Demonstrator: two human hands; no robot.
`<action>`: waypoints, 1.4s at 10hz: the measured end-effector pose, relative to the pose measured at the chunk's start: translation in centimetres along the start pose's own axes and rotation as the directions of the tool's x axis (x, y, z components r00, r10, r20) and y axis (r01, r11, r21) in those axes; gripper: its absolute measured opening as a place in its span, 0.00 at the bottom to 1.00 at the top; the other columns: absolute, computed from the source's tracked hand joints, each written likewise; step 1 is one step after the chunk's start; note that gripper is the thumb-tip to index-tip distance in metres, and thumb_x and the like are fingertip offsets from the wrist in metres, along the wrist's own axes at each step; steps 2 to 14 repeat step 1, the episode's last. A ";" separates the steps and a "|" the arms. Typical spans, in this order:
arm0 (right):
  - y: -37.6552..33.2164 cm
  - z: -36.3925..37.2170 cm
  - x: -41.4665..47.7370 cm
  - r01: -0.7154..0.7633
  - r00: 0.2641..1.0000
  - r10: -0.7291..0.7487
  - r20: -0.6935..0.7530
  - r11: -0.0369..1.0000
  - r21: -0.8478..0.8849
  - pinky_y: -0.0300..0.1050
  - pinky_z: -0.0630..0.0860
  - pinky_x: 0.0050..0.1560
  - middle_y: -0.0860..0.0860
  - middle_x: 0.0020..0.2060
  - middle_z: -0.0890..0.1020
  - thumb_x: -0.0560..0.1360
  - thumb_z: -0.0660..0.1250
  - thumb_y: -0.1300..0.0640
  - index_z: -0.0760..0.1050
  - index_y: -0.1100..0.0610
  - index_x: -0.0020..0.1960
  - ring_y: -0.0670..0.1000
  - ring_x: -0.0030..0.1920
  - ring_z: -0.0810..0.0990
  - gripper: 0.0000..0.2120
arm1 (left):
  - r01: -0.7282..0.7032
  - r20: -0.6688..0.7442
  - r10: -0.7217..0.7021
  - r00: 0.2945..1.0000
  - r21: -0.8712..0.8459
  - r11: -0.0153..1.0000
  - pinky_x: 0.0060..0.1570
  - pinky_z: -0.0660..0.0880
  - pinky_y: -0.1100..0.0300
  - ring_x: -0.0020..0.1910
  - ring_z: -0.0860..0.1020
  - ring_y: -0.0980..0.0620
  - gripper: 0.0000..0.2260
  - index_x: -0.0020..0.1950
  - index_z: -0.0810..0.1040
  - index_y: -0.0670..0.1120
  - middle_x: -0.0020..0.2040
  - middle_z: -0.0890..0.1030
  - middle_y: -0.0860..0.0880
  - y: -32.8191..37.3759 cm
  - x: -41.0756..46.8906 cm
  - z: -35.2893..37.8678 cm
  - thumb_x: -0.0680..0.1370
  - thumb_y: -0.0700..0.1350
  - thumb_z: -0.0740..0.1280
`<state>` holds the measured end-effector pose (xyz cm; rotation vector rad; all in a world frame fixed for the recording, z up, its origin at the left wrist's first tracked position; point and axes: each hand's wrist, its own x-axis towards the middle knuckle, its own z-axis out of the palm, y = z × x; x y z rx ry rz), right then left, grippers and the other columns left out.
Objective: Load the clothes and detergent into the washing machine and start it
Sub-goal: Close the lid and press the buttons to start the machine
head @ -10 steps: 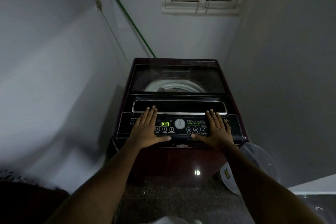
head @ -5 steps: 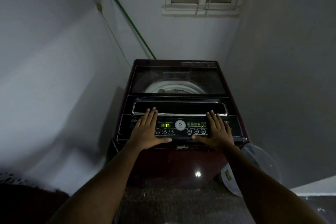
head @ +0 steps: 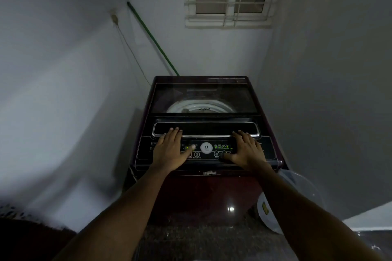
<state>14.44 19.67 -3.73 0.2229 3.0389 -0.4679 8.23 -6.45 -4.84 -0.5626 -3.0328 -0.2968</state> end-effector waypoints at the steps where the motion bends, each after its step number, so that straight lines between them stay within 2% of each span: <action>1: -1.5 -1.3 0.7 0.069 0.994 -0.074 -0.083 0.996 -0.054 0.53 0.51 0.75 0.51 0.77 0.57 0.72 0.58 0.31 0.52 0.52 0.77 0.53 0.77 0.52 0.42 | 0.002 -0.141 -0.004 0.990 -0.014 1.000 0.76 0.53 0.52 0.78 0.56 0.49 0.32 0.78 0.59 0.44 0.78 0.61 0.46 2.0 0.6 -1.4 0.81 0.64 0.48; 14: -1.5 -1.3 0.7 0.069 0.994 -0.074 -0.083 0.996 -0.054 0.53 0.51 0.75 0.51 0.77 0.57 0.72 0.58 0.31 0.52 0.52 0.77 0.53 0.77 0.52 0.42 | 0.002 -0.141 -0.004 0.990 -0.014 1.000 0.76 0.53 0.52 0.78 0.56 0.49 0.32 0.78 0.59 0.44 0.78 0.61 0.46 2.0 0.6 -1.4 0.81 0.64 0.48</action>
